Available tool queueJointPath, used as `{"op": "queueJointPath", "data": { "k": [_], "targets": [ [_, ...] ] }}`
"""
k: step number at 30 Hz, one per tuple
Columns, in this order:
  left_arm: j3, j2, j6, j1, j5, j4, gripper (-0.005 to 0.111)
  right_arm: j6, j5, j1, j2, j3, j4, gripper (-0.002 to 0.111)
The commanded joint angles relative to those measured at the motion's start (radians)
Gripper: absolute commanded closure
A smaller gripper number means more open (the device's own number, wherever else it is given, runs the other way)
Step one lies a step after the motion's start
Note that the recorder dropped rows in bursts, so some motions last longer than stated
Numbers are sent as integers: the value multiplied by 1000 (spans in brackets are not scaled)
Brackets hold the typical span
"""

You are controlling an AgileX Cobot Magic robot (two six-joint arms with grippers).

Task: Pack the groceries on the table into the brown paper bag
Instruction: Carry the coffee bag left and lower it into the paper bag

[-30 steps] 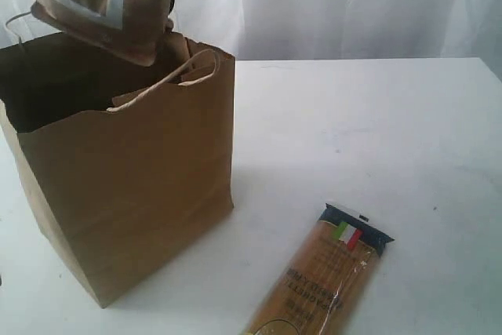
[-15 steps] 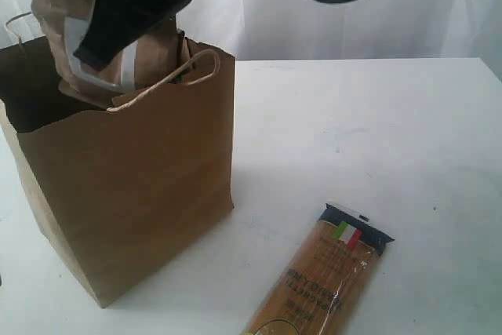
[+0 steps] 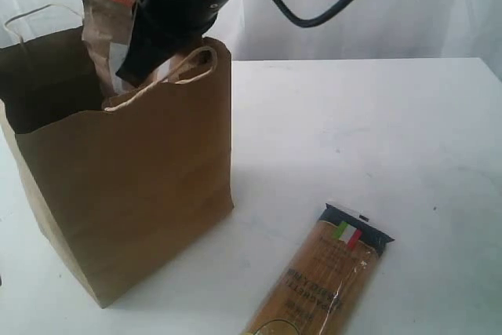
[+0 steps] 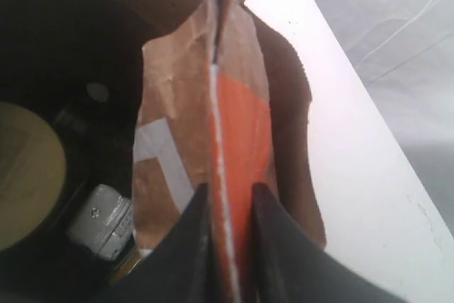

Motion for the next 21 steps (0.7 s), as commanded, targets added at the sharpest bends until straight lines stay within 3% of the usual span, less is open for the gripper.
{"op": "queueJointPath", "data": {
  "k": [1, 8, 12, 14, 15, 17, 21],
  "targets": [
    [3, -5, -5, 2, -4, -1, 106, 44, 20, -11, 13, -12, -16, 108],
    [3, -5, -5, 2, -4, -1, 106, 44, 47, -2, 13, -14, 9, 83],
    [3, -5, -5, 2, -4, -1, 106, 28, 22, 27, -11, -14, 38, 82],
    [3, -5, -5, 2, -4, -1, 106, 28, 10, 32, -28, -14, 40, 71],
    [3, -5, -5, 2, -4, -1, 106, 28, 1, 38, -35, -14, 40, 60],
    [3, -5, -5, 2, -4, -1, 106, 28, -1, 38, -52, -14, 40, 51],
    [3, -5, -5, 2, -4, -1, 106, 28, -1, 38, -63, -14, 40, 51]
  ]
}}
